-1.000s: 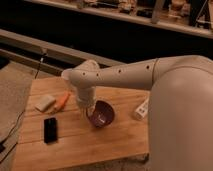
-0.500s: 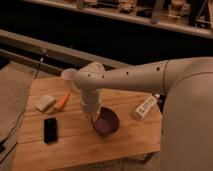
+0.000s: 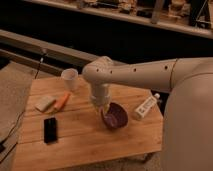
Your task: Drag the ceramic bowl in a circle
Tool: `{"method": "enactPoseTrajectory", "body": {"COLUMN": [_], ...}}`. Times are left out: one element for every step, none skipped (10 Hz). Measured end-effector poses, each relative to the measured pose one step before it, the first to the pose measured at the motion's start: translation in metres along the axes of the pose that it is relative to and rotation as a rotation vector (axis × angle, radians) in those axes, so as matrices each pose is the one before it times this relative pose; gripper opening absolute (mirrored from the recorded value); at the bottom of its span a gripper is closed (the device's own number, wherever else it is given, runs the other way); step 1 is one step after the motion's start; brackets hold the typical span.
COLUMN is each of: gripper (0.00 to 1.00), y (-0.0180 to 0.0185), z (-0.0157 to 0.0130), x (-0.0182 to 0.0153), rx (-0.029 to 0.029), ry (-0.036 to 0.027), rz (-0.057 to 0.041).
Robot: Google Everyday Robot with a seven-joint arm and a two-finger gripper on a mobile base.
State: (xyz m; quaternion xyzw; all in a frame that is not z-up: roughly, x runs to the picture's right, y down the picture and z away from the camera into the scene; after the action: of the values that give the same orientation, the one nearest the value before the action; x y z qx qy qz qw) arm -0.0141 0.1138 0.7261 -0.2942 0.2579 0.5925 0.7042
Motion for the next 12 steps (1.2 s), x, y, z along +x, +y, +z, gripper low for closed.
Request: {"method": "enactPoseTrajectory", "body": {"gripper": [0.00, 0.00, 0.00, 0.00, 0.00, 0.00, 0.00, 0.00, 0.00, 0.00, 0.00, 0.00], "y": [-0.00292, -0.00412, -0.00557, -0.00259, 0.00101, 0.00782, 0.01142, 0.01787, 0.00987, 0.01415, 0.01515, 0.01448], "z": [-0.00051, 0.00002, 0.00088, 0.00065, 0.00017, -0.00047, -0.00084, -0.00261, -0.00166, -0.00135, -0.00045, -0.00023], "x": [-0.01043, -0.01190, -0.01346, -0.00949, -0.01788, -0.00894, -0.00907, -0.00925, -0.00387, -0.00261, -0.00040, 0.00225], "rx": [0.00645, 0.00614, 0.00550, -0.00055, -0.00359, -0.00937, -0.00735, -0.01611, -0.01033, -0.01603, -0.02060, -0.02179], "ry": [-0.01260, -0.01554, -0.01604, -0.01243, -0.02264, -0.01023, -0.00992, -0.01211, -0.00627, -0.00442, -0.00150, 0.00090], "rz": [-0.00327, -0.00218, 0.00301, 0.00393, 0.00120, -0.00728, -0.01673, -0.02840, -0.01541, -0.02088, -0.02099, -0.01976]}}
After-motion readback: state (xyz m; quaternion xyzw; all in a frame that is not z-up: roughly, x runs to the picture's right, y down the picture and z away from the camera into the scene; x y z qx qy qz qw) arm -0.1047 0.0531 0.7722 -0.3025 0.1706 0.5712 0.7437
